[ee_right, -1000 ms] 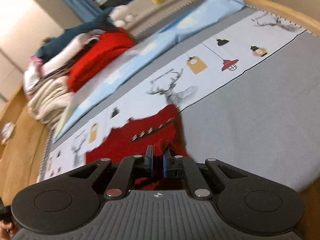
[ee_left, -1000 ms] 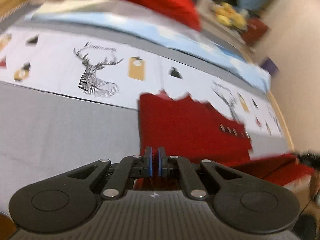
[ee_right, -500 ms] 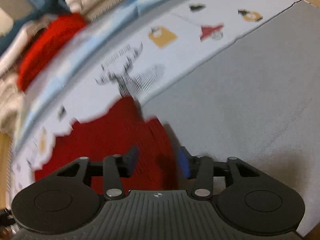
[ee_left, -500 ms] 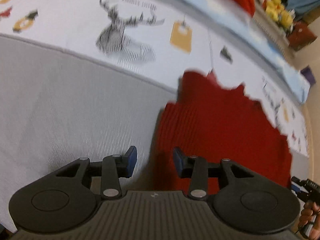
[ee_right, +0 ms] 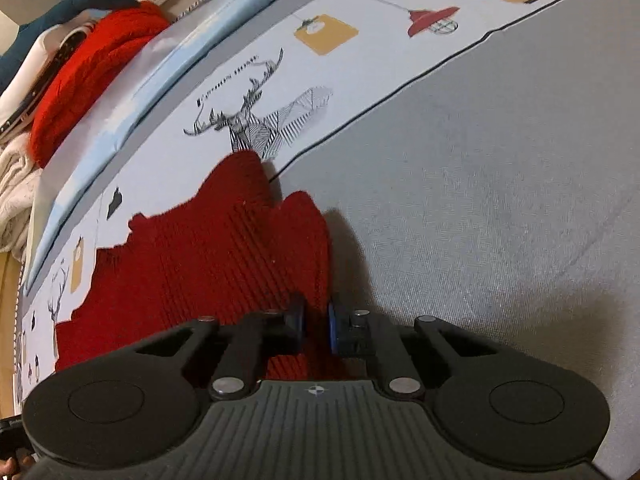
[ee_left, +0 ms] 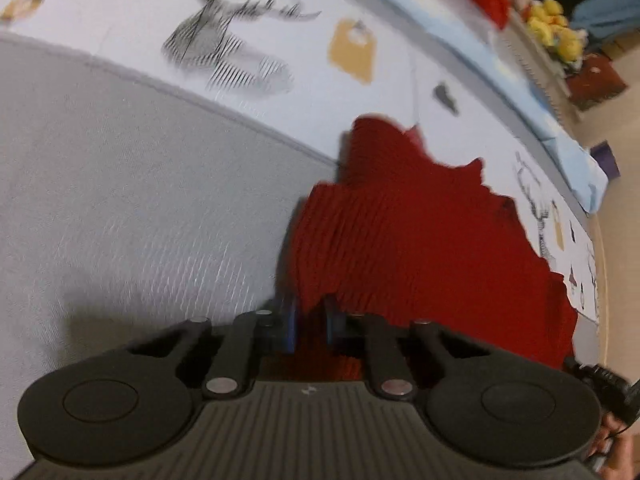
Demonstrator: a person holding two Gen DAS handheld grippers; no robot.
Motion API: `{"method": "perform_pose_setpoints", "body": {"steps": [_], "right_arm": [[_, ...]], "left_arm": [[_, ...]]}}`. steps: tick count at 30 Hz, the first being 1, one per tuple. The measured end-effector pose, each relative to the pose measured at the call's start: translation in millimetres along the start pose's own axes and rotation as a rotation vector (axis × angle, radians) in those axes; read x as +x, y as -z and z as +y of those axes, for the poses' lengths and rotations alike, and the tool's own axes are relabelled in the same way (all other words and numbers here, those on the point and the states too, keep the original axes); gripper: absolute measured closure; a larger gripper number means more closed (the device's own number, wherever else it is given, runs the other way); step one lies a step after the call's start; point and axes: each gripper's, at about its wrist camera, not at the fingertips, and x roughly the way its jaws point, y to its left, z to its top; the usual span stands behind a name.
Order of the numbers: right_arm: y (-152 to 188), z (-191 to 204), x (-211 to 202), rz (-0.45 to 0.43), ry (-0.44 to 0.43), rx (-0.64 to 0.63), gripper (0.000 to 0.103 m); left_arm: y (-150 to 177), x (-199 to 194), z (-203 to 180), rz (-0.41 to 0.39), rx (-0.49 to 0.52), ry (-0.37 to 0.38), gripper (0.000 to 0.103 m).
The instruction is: Fold small clothes
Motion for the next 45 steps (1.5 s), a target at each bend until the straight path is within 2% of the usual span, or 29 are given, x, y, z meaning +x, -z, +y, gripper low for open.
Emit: {"method": "perform_pose_setpoints", "body": {"steps": [2, 4, 8, 11, 13, 14, 16, 17, 19, 21, 22, 23, 25, 28, 30, 31, 32, 34, 36, 39, 42, 45], "right_arm": [[-1.9, 2.4, -8.6, -0.050, 0.000, -0.013, 0.092], [-4.6, 8.8, -24.0, -0.132, -0.020, -0.037, 0.093], [-6.0, 34.7, -63.8, -0.362, -0.081, -0.164, 0.093], [-5.3, 45.6, -81.6, -0.508, -0.096, -0.184, 0.093], [-6.5, 47.9, -85.6, -0.577, -0.098, -0.171, 0.093], [-7.5, 49.8, -86.2, -0.602, -0.096, -0.170, 0.093], [-9.3, 55.9, -79.7, -0.618, -0.068, -0.189, 0.093], [-11.4, 58.9, -70.4, -0.591, -0.043, -0.196, 0.093], [-17.3, 59.3, -39.1, -0.457, 0.045, -0.196, 0.093], [-18.7, 53.1, -0.2, -0.247, 0.137, -0.196, 0.093], [-18.0, 47.3, 14.3, -0.175, 0.183, -0.178, 0.093], [-18.4, 42.6, 20.8, -0.147, 0.194, -0.157, 0.093], [-21.9, 44.5, 18.0, -0.178, 0.184, -0.150, 0.093], [-22.6, 56.9, -5.1, -0.303, 0.120, -0.166, 0.093], [-19.9, 65.8, -21.2, -0.400, 0.076, -0.185, 0.093], [-18.1, 70.4, -26.8, -0.448, 0.071, -0.208, 0.093], [-17.6, 72.3, -27.0, -0.469, 0.077, -0.221, 0.093], [-21.3, 68.9, -19.0, -0.426, 0.107, -0.211, 0.087], [-23.5, 56.1, -5.2, -0.282, 0.127, -0.157, 0.086], [-17.7, 42.6, -1.5, -0.144, 0.144, -0.153, 0.084], [-4.7, 31.2, -7.8, -0.044, 0.143, -0.156, 0.069], [13.6, 17.4, -15.7, 0.077, 0.110, -0.144, 0.066]], "left_arm": [[-2.9, -18.9, -8.4, -0.090, 0.058, 0.000, 0.092], [-4.9, -38.2, -13.6, -0.181, 0.074, 0.030, 0.092], [-5.6, -71.7, -31.5, -0.398, 0.147, 0.033, 0.093], [-5.1, -82.8, -42.3, -0.546, 0.160, 0.034, 0.092], [-1.7, -86.7, -54.0, -0.617, 0.209, 0.019, 0.092], [-2.7, -82.6, -59.6, -0.617, 0.231, -0.011, 0.092], [-7.2, -60.1, -61.4, -0.526, 0.229, -0.073, 0.092], [-10.0, -44.8, -60.5, -0.455, 0.222, -0.102, 0.092], [-11.8, -15.3, -61.0, -0.312, 0.235, -0.168, 0.092], [-10.9, -2.9, -63.8, -0.276, 0.254, -0.197, 0.092], [-10.6, -3.0, -64.1, -0.283, 0.260, -0.199, 0.092], [-11.9, -6.1, -64.8, -0.300, 0.249, -0.187, 0.092], [-14.2, -18.2, -66.8, -0.361, 0.227, -0.155, 0.092], [-11.1, -32.5, -75.7, -0.475, 0.259, -0.148, 0.092], [-14.7, -32.7, -81.1, -0.493, 0.268, -0.177, 0.092], [-16.9, -30.4, -81.0, -0.473, 0.256, -0.186, 0.090], [-20.9, -27.3, -78.9, -0.431, 0.236, -0.184, 0.088], [-26.1, -19.9, -69.1, -0.296, 0.184, -0.156, 0.085], [-25.0, -17.4, -61.2, -0.194, 0.171, -0.119, 0.080], [-16.0, -19.1, -49.4, -0.071, 0.166, -0.097, 0.059], [1.8, -19.2, -35.2, 0.053, 0.175, -0.090, 0.057], [21.6, -16.5, -27.1, 0.122, 0.228, -0.124, 0.055]]}}
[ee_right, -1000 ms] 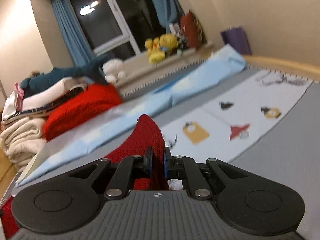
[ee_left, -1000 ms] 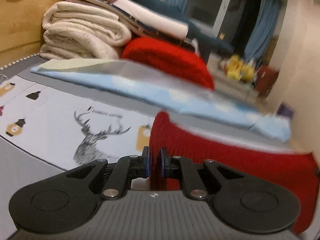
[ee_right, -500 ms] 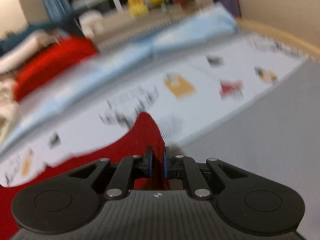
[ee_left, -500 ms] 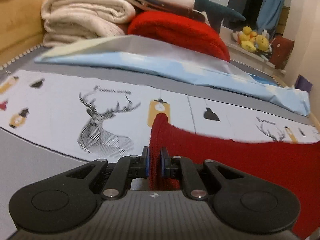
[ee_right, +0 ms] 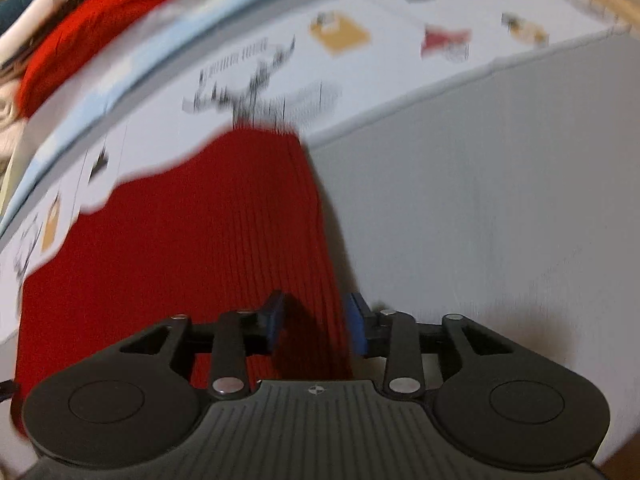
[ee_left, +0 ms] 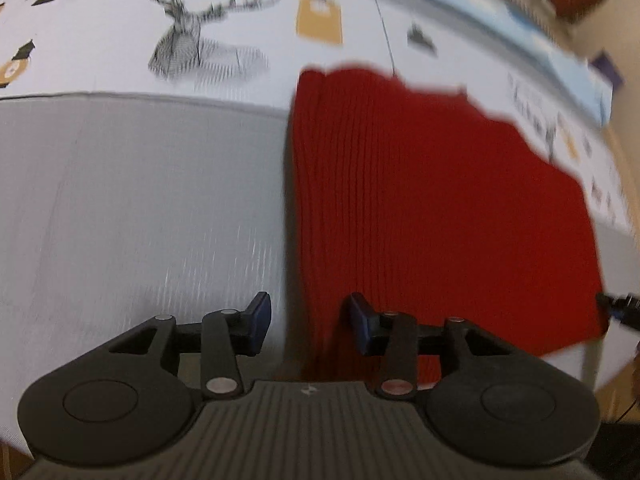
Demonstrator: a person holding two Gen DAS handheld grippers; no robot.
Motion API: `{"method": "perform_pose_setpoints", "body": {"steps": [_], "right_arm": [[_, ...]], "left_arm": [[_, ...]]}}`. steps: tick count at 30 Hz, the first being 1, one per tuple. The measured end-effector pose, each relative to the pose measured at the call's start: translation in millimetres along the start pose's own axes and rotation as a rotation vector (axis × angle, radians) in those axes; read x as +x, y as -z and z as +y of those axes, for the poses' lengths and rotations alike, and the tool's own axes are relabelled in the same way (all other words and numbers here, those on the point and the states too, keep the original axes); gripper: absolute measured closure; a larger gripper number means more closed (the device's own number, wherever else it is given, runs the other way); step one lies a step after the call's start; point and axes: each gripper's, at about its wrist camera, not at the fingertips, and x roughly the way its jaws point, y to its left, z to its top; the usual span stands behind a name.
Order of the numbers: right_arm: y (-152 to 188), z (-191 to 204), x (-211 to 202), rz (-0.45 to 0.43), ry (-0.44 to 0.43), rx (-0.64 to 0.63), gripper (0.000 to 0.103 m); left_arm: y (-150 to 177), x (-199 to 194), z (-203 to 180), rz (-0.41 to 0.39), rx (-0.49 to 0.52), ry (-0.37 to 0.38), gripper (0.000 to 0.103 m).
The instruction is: Fold small clothes
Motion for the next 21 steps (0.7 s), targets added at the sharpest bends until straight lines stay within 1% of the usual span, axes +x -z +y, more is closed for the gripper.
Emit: {"method": "perform_pose_setpoints", "body": {"steps": [3, 7, 8, 9, 10, 11, 12, 13, 14, 15, 16, 17, 18, 19, 20, 21], "right_arm": [[20.4, -1.6, -4.8, 0.066, 0.009, -0.029, 0.064], [36.5, -5.7, -17.4, 0.077, 0.010, -0.006, 0.064], [38.1, -5.8, -20.1, 0.077, 0.008, 0.000, 0.067], [39.0, -4.9, -23.1, 0.075, 0.003, 0.003, 0.075], [40.2, -3.5, -25.7, 0.070, -0.001, -0.002, 0.084], [40.5, -1.5, -29.4, 0.050, 0.008, -0.015, 0.085], [40.3, -0.4, -34.5, 0.030, 0.002, -0.017, 0.088], [37.2, -1.0, -39.6, 0.000, -0.012, 0.000, 0.089], [33.8, -3.3, -49.1, -0.052, -0.035, 0.035, 0.089], [31.2, -7.5, -59.5, -0.106, -0.060, 0.064, 0.090], [29.1, -8.1, -71.1, -0.167, -0.085, 0.077, 0.090], [28.2, -6.8, -78.7, -0.209, -0.095, 0.070, 0.090], [28.1, -5.6, -80.5, -0.222, -0.087, 0.059, 0.090], [28.6, -4.0, -75.6, -0.200, -0.055, 0.042, 0.090], [29.9, -4.1, -66.2, -0.150, -0.013, 0.031, 0.090], [32.2, -6.2, -53.3, -0.078, 0.028, 0.030, 0.090]], "left_arm": [[13.4, -1.2, -1.9, 0.015, 0.012, 0.004, 0.055], [23.5, -2.8, -8.4, 0.028, 0.027, -0.009, 0.056], [25.9, -3.6, -11.6, 0.034, 0.039, -0.006, 0.058], [27.7, -6.5, -15.9, 0.032, 0.053, -0.003, 0.077], [29.0, -9.3, -19.2, 0.015, 0.074, -0.013, 0.086], [29.6, -16.2, -22.3, -0.026, 0.090, -0.032, 0.087], [28.3, -27.4, -22.5, -0.088, 0.078, -0.037, 0.088], [27.2, -38.1, -21.0, -0.143, 0.055, -0.017, 0.089], [26.6, -50.6, -19.4, -0.203, 0.035, 0.014, 0.089], [26.8, -59.6, -18.5, -0.246, 0.030, 0.028, 0.089], [26.7, -62.0, -17.5, -0.251, 0.030, 0.028, 0.089], [27.1, -57.3, -14.3, -0.214, 0.019, 0.021, 0.089], [28.0, -47.8, -10.8, -0.151, 0.002, 0.011, 0.089], [30.4, -32.6, -7.4, -0.055, -0.011, -0.006, 0.088], [32.8, -21.9, -8.0, 0.005, -0.001, -0.029, 0.088], [34.6, -16.0, -11.7, 0.031, 0.026, -0.054, 0.087]]}}
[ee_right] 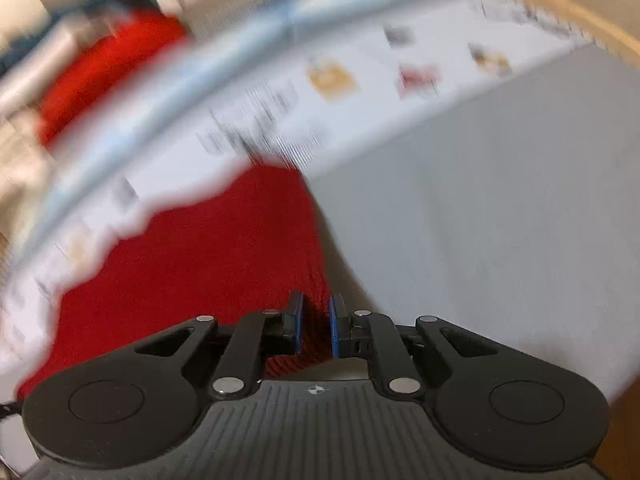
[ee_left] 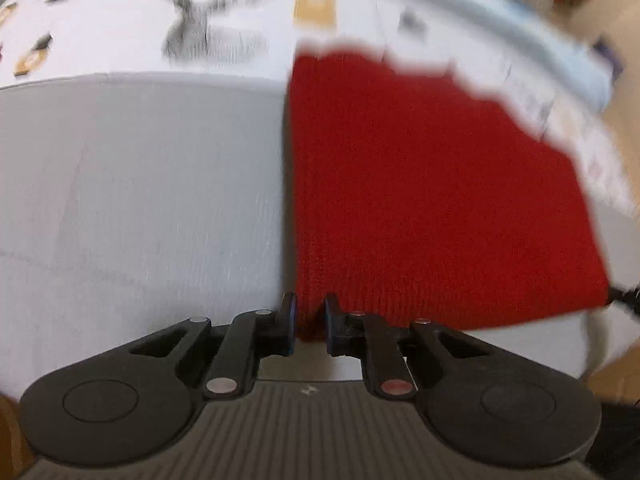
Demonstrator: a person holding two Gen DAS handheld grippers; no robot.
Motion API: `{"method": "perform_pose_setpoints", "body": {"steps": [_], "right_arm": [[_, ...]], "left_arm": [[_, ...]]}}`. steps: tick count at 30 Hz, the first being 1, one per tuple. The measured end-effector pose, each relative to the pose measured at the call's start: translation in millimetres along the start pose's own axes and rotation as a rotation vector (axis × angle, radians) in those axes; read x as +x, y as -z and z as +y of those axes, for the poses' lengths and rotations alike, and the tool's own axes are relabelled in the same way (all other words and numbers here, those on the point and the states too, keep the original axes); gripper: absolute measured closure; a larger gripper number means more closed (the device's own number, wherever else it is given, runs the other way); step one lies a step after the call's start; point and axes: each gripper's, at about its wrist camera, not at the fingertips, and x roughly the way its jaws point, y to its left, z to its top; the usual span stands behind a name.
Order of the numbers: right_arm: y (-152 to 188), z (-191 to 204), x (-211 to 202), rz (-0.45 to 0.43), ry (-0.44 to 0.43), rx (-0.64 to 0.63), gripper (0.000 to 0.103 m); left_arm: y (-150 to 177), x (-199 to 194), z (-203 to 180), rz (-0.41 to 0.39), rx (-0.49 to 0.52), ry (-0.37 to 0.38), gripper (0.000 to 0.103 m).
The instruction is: Fold small clothes
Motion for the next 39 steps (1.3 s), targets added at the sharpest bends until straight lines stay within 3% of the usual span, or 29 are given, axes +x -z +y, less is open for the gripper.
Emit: {"method": "perform_pose_setpoints", "body": {"steps": [2, 3, 5, 7, 9, 11, 13, 16, 18, 22, 24, 27, 29, 31, 33, 36, 39], "right_arm": [[6.3, -5.5, 20.3, 0.111, 0.046, 0.025, 0.089], [7.7, -6.6, 21.7, 0.120, 0.056, 0.023, 0.087], [6.4, 0.9, 20.2, 0.100, 0.103, -0.034, 0.082], [5.0, 11.9, 7.6, 0.013, 0.160, -0.101, 0.080], [5.9, 21.3, -6.4, -0.072, 0.163, -0.164, 0.079], [3.5, 24.1, -9.3, -0.094, 0.096, -0.197, 0.079], [7.8, 24.4, 2.0, -0.017, 0.020, -0.212, 0.077], [20.3, 18.6, 32.4, 0.159, 0.075, -0.226, 0.077], [22.9, 19.7, 35.0, 0.170, 0.086, -0.242, 0.077], [19.6, 25.0, 20.5, 0.109, 0.063, -0.263, 0.077], [19.8, 25.7, 21.7, 0.116, 0.079, -0.274, 0.077], [26.8, 20.7, 33.1, 0.179, 0.171, -0.313, 0.072], [28.0, 24.9, 36.9, 0.179, 0.175, -0.313, 0.072], [23.5, 25.8, 26.3, 0.123, 0.135, -0.288, 0.072], [21.0, 26.0, 19.9, 0.075, 0.118, -0.283, 0.072], [24.7, 19.3, 35.9, 0.160, 0.188, -0.291, 0.070], [22.8, 21.1, 35.6, 0.157, 0.192, -0.293, 0.070]], "left_arm": [[-2.5, 0.6, -6.2, -0.008, 0.025, -0.027, 0.085], [-4.9, -4.5, -7.2, -0.041, 0.016, -0.032, 0.085], [-8.6, -19.7, -12.0, -0.145, 0.027, -0.057, 0.082], [-10.2, -30.6, -17.6, -0.213, 0.056, -0.022, 0.078], [-10.2, -28.2, -29.4, -0.199, 0.088, 0.043, 0.078], [-7.0, -15.3, -42.1, -0.141, 0.151, 0.048, 0.078], [-3.3, 8.3, -53.8, -0.041, 0.212, -0.025, 0.076], [3.2, 29.8, -61.6, 0.045, 0.277, -0.120, 0.076], [1.1, 24.5, -64.5, 0.023, 0.297, -0.118, 0.076], [-2.5, 9.1, -60.7, -0.054, 0.230, -0.056, 0.076], [-3.5, 17.1, -58.5, -0.027, 0.217, -0.089, 0.076], [-3.6, 28.4, -62.6, 0.029, 0.229, -0.130, 0.077], [-5.8, 23.2, -64.9, -0.004, 0.222, -0.119, 0.077], [-8.2, 17.5, -63.4, -0.040, 0.202, -0.103, 0.077], [-8.9, 21.5, -58.3, -0.019, 0.180, -0.108, 0.078], [-2.6, 26.2, -59.9, 0.023, 0.192, -0.128, 0.079], [-4.1, 10.7, -64.5, -0.044, 0.191, -0.107, 0.078]]}}
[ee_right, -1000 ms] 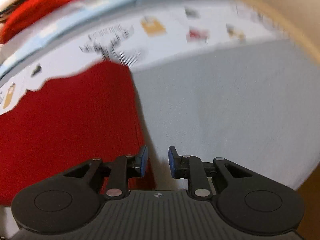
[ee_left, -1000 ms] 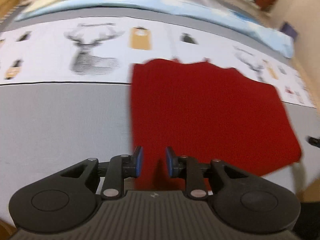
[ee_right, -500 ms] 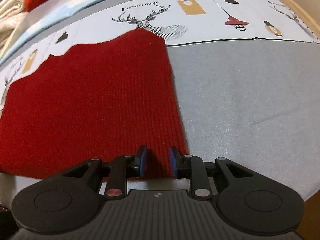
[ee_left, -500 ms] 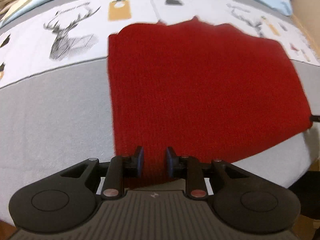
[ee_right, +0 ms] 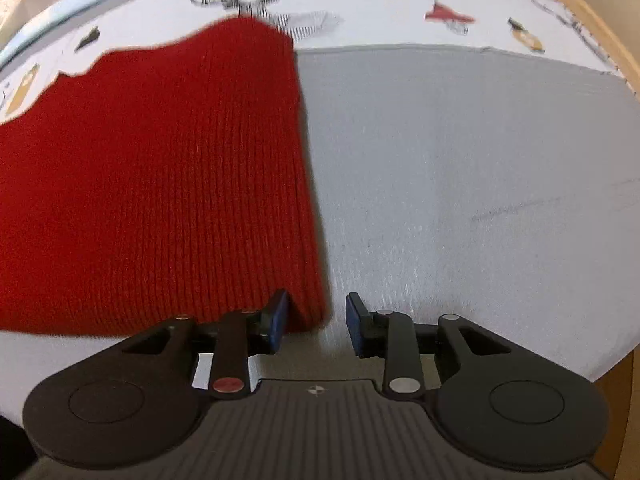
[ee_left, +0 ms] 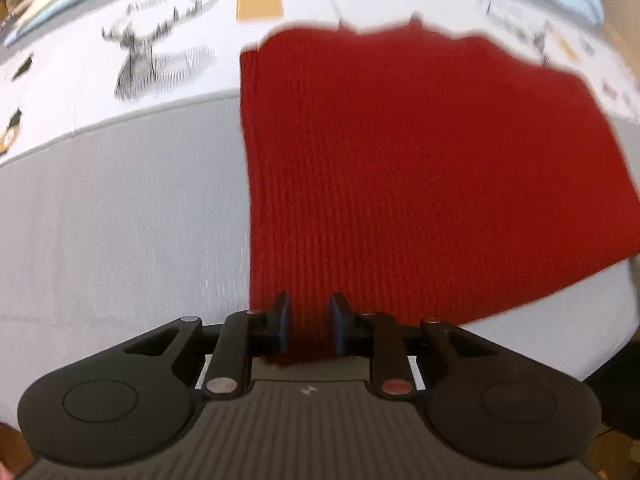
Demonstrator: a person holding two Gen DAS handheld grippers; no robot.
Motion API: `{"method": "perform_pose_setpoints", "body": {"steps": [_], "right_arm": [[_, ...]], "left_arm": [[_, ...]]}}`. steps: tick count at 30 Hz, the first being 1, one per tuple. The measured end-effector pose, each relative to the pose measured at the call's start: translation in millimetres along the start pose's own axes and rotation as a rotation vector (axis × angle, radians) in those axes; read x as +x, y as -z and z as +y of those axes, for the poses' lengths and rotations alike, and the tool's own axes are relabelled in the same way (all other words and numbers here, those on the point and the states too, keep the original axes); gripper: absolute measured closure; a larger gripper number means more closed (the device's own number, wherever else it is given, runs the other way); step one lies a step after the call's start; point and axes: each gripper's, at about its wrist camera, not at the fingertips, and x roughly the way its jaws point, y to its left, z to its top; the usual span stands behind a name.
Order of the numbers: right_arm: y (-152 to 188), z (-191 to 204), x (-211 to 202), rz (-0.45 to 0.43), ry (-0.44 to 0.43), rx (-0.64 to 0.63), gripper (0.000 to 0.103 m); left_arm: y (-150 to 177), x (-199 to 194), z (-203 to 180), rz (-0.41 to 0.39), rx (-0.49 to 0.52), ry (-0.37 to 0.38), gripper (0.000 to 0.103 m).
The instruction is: Fold small clothes
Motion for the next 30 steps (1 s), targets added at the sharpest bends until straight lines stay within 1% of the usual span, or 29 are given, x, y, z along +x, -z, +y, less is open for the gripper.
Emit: {"method": "perform_pose_setpoints", "body": {"steps": [2, 4, 5, 7, 9, 10, 11, 12, 14, 16, 17, 18, 19, 20, 21, 23, 24, 26, 27, 28, 30], "right_arm": [[-2.9, 0.6, -13.8, -0.065, -0.001, 0.014, 0.070], [-6.4, 5.0, -34.0, -0.163, -0.011, 0.008, 0.070], [-7.5, 8.1, -44.5, -0.203, -0.011, -0.007, 0.070], [-6.6, 17.9, -66.2, -0.266, -0.007, -0.035, 0.069], [-3.7, 28.0, -85.3, -0.324, -0.037, -0.054, 0.068], [-0.8, 33.0, -95.0, -0.351, -0.055, -0.060, 0.064], [3.2, 39.9, -105.5, -0.379, -0.076, -0.070, 0.063], [5.4, 48.5, -115.6, -0.406, -0.096, -0.082, 0.061], [11.1, 58.8, -124.2, -0.449, -0.126, -0.104, 0.059], [22.5, 69.4, -128.3, -0.478, -0.154, -0.103, 0.059], [26.6, 73.0, -127.7, -0.482, -0.166, -0.100, 0.059], [32.2, 77.9, -123.8, -0.476, -0.174, -0.095, 0.059], [35.1, 83.4, -120.6, -0.456, -0.168, -0.087, 0.059], [35.0, 87.5, -116.3, -0.446, -0.169, -0.072, 0.059], [35.6, 93.1, -116.1, -0.451, -0.183, -0.061, 0.059], [38.4, 110.8, -117.4, -0.462, -0.189, -0.083, 0.059], [40.7, 120.9, -117.5, -0.466, -0.185, -0.106, 0.060], [42.8, 139.7, -116.4, -0.465, -0.193, -0.138, 0.071], [42.0, 147.9, -114.7, -0.461, -0.213, -0.144, 0.081], [41.9, 155.9, -113.9, -0.458, -0.234, -0.145, 0.086], [41.9, 172.9, -110.3, -0.452, -0.264, -0.151, 0.086]], "left_arm": [[-2.3, -19.1, 5.1, -0.080, -0.047, 0.010, 0.076], [-3.1, -39.5, 14.8, -0.150, -0.087, 0.025, 0.074], [-4.0, -47.6, 18.6, -0.170, -0.096, 0.017, 0.074], [-5.9, -67.1, 30.6, -0.198, -0.127, -0.032, 0.071], [-4.9, -90.9, 44.4, -0.229, -0.174, -0.060, 0.070], [-1.5, -104.3, 49.7, -0.264, -0.188, -0.064, 0.068], [2.6, -115.1, 53.6, -0.299, -0.199, -0.069, 0.065], [8.3, -125.8, 57.5, -0.337, -0.212, -0.082, 0.059], [23.1, -138.4, 60.7, -0.396, -0.231, -0.104, 0.057], [39.8, -137.4, 66.7, -0.456, -0.246, -0.134, 0.056], [47.1, -133.9, 70.3, -0.460, -0.254, -0.148, 0.056], [45.0, -127.4, 76.5, -0.400, -0.279, -0.159, 0.057], [47.5, -127.8, 80.7, -0.391, -0.305, -0.148, 0.057], [50.4, -130.7, 84.3, -0.420, -0.303, -0.142, 0.056], [51.0, -132.6, 86.8, -0.433, -0.290, -0.151, 0.056], [53.8, -134.8, 90.7, -0.434, -0.276, -0.178, 0.055], [54.5, -134.6, 94.8, -0.429, -0.284, -0.175, 0.055], [57.3, -132.6, 106.1, -0.425, -0.300, -0.167, 0.055], [58.5, -133.1, 111.1, -0.423, -0.308, -0.171, 0.055], [60.5, -133.7, 116.7, -0.423, -0.319, -0.175, 0.055], [68.9, -134.6, 130.4, -0.424, -0.348, -0.176, 0.055]]}}
